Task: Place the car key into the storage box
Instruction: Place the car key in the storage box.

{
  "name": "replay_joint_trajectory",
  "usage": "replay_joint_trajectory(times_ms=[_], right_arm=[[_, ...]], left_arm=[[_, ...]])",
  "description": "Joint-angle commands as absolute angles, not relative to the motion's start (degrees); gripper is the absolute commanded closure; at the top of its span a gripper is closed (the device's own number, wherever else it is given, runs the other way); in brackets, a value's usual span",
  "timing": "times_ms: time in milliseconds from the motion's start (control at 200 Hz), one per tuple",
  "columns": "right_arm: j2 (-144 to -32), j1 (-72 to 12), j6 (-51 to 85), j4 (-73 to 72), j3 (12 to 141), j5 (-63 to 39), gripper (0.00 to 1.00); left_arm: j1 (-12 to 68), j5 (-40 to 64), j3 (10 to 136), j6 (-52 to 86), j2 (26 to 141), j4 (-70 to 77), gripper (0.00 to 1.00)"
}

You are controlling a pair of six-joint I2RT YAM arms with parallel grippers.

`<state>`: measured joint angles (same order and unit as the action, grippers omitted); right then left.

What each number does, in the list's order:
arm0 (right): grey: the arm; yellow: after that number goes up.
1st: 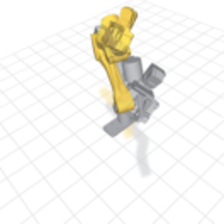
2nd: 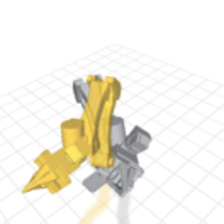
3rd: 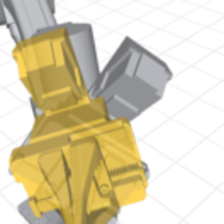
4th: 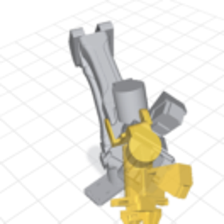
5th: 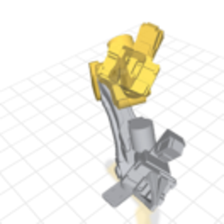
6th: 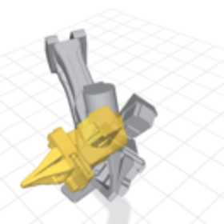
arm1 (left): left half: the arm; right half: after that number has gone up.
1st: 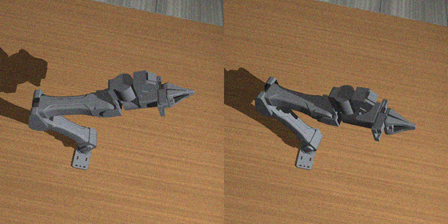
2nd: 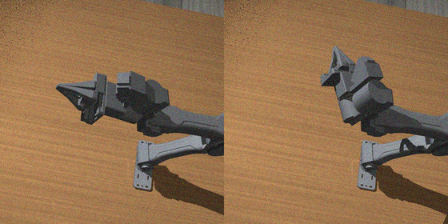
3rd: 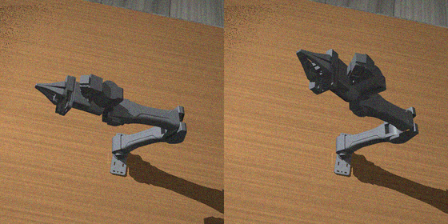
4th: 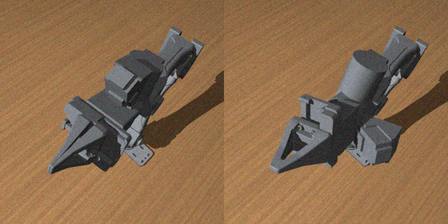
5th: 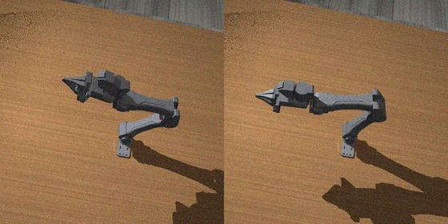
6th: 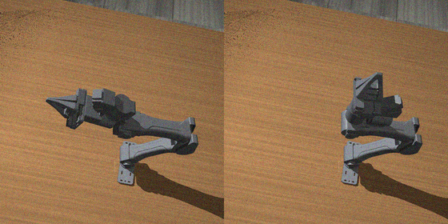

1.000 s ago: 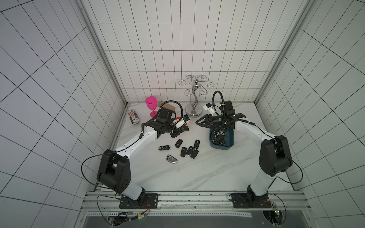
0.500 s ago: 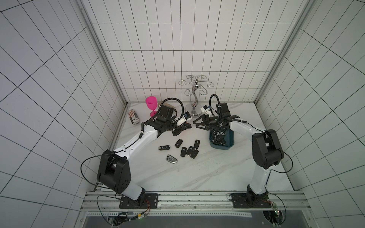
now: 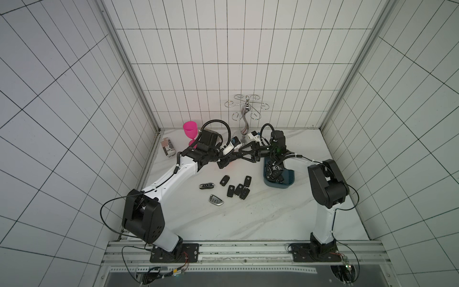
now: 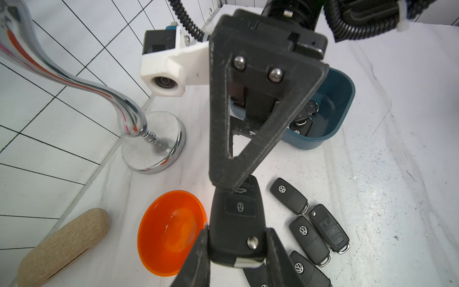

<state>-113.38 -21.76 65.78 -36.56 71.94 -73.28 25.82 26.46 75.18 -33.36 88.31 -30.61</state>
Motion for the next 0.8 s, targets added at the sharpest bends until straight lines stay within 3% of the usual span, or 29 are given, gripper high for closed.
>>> replay_joint_trajectory(times_ms=[0, 230, 365, 555, 795], right_arm=[[-114.7, -23.1, 70.8, -43.6, 71.2, -75.5, 0.26], [-114.4, -23.6, 69.4, -41.0, 71.4, -76.3, 0.37], [-114.2, -23.7, 68.2, -39.1, 71.7, -76.7, 0.49], [-114.1, -23.7, 66.0, -36.3, 72.3, -76.9, 0.55], [-113.7, -23.7, 64.2, -33.9, 72.9, -77.2, 0.75]], left_arm=[[26.1, 27.3, 76.6, -32.8, 88.7, -29.0, 0.71], [26.1, 26.7, 75.8, -32.9, 88.8, -27.8, 0.71], [26.0, 26.6, 75.5, -33.2, 88.8, -27.6, 0.71], [25.9, 26.3, 75.0, -33.9, 88.7, -28.0, 0.7], [26.0, 26.3, 73.4, -35.8, 88.7, -28.9, 0.7]])
